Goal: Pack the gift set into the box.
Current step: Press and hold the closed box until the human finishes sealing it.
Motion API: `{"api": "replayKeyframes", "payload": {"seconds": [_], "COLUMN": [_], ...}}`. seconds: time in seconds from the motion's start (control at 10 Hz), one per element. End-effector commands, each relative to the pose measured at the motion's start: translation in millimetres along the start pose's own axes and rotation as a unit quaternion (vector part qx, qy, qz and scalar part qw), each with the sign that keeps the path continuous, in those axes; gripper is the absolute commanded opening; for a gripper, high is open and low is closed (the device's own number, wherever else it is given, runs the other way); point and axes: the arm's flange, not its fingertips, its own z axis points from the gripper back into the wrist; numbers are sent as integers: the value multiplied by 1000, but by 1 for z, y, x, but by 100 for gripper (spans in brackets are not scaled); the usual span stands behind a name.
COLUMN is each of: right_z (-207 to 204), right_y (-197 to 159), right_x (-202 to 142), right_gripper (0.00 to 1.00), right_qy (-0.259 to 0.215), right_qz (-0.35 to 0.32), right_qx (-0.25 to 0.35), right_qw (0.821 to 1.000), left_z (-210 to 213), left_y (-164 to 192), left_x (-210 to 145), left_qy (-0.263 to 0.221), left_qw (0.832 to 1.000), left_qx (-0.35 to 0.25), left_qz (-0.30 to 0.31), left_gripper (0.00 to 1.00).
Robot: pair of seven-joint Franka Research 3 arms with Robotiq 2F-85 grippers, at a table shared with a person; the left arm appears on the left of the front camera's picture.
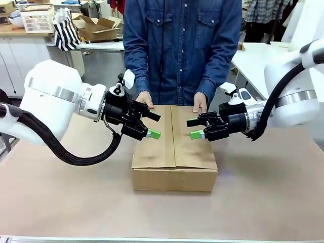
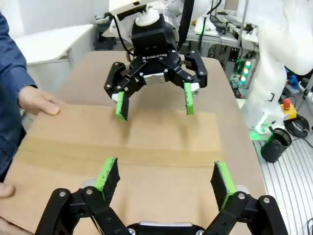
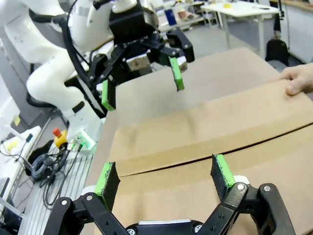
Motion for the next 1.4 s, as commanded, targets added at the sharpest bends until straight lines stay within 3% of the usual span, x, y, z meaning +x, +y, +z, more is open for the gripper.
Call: {"api": "replayKeyframes", "payload": {"seconds": [0.0, 0.1, 0.2, 0.3, 0.6, 0.8, 1.3], "right_z": [-9, -18, -21, -22, -22, -20, -19], "right_y": [-10, -20, -24, -24, -33, -33, -39], "right_x": [3, 2, 0, -4, -18, -20, -34], "right_gripper": [100, 100, 100, 100, 100, 100, 100], "right_qy": [23, 44, 36, 31, 37, 44, 55], "right_qz": [62, 113, 157, 162, 132, 130, 128], "right_qx": [39, 24, 55, 67, 54, 37, 7], "right_qw": [997, 992, 985, 984, 989, 990, 990], "left_z": [-4, -9, -12, -14, -17, -22, -36], "left_y": [-1, 13, 22, 25, 32, 38, 40], "left_x": [-4, -20, -31, -41, -65, -78, -93], "left_qy": [-2, 36, -63, -34, -50, -11, 23], "left_qw": [1000, 997, 995, 994, 993, 994, 997], "left_qx": [-8, 55, 39, 41, 36, 47, 41], "left_qz": [9, -43, -67, -97, -99, -97, -59], "left_gripper": [100, 100, 100, 100, 100, 100, 100]}}
